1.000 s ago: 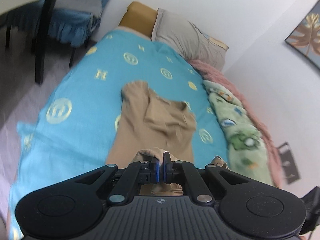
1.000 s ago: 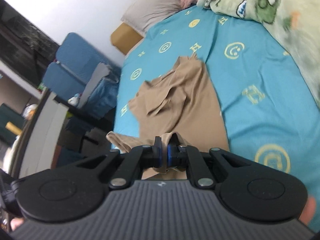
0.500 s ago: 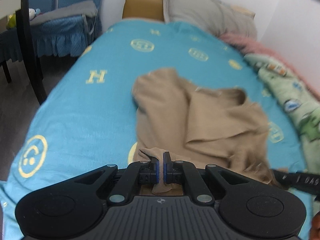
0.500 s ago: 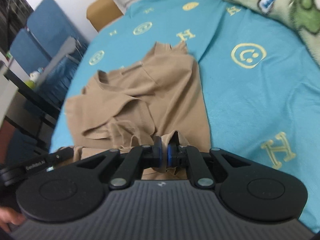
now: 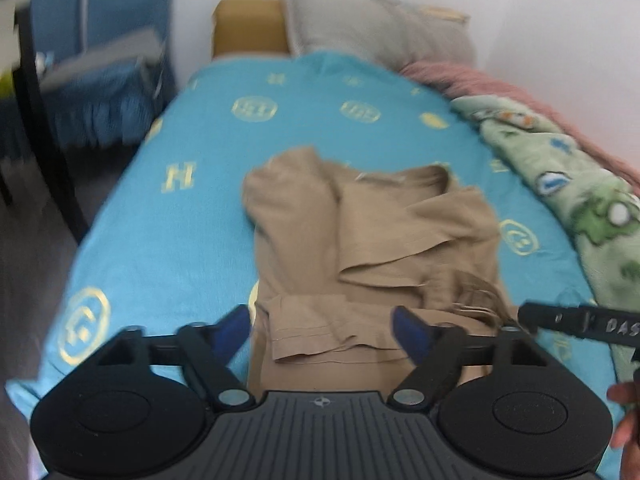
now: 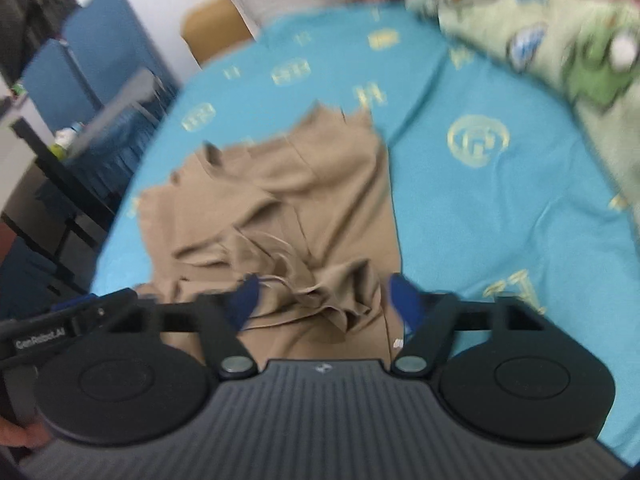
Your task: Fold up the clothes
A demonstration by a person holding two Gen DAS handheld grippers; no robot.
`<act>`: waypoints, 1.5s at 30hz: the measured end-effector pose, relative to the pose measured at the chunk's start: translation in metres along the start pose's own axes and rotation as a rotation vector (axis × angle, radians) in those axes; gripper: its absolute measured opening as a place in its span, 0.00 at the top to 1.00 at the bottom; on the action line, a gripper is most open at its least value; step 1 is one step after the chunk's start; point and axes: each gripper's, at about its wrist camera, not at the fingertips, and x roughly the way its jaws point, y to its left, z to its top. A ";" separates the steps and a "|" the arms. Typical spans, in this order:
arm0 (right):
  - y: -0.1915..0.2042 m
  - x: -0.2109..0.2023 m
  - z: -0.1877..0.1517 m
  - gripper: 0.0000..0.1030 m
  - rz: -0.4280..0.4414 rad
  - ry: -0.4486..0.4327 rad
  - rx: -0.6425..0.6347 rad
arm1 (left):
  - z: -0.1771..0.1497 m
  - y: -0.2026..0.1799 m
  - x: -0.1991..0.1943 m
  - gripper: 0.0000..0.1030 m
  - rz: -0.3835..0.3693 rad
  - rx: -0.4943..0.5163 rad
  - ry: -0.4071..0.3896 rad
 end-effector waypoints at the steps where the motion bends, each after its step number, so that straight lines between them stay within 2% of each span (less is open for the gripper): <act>1: 0.004 -0.012 0.000 0.24 -0.003 -0.018 -0.018 | 0.001 -0.004 -0.013 0.09 0.001 0.022 -0.016; 2: 0.009 -0.023 0.000 0.24 -0.007 -0.034 -0.035 | 0.002 -0.009 -0.026 0.04 0.002 0.044 -0.033; 4: 0.018 -0.048 -0.001 0.24 -0.004 -0.079 -0.065 | 0.002 -0.014 -0.053 0.00 0.005 0.063 -0.080; 8: 0.033 -0.094 -0.013 0.24 0.010 -0.152 -0.100 | -0.002 -0.021 -0.099 0.00 -0.005 0.065 -0.142; 13: 0.045 -0.138 -0.036 0.24 0.035 -0.215 -0.133 | -0.023 -0.027 -0.142 0.00 -0.001 0.092 -0.218; 18: 0.048 -0.161 -0.063 0.24 0.074 -0.261 -0.135 | -0.057 -0.037 -0.162 0.00 0.002 0.130 -0.273; 23: 0.054 -0.170 -0.082 0.24 0.072 -0.321 -0.165 | -0.089 -0.042 -0.167 0.00 0.017 0.145 -0.316; 27: 0.053 -0.168 -0.085 0.24 0.060 -0.344 -0.170 | -0.103 -0.034 -0.162 0.00 0.016 0.127 -0.307; 37: 0.056 -0.158 -0.088 0.24 0.014 -0.333 -0.184 | -0.114 -0.016 -0.142 0.00 0.041 0.079 -0.251; 45: 0.050 -0.161 -0.089 0.24 0.005 -0.344 -0.170 | -0.117 -0.011 -0.144 0.00 0.018 0.018 -0.211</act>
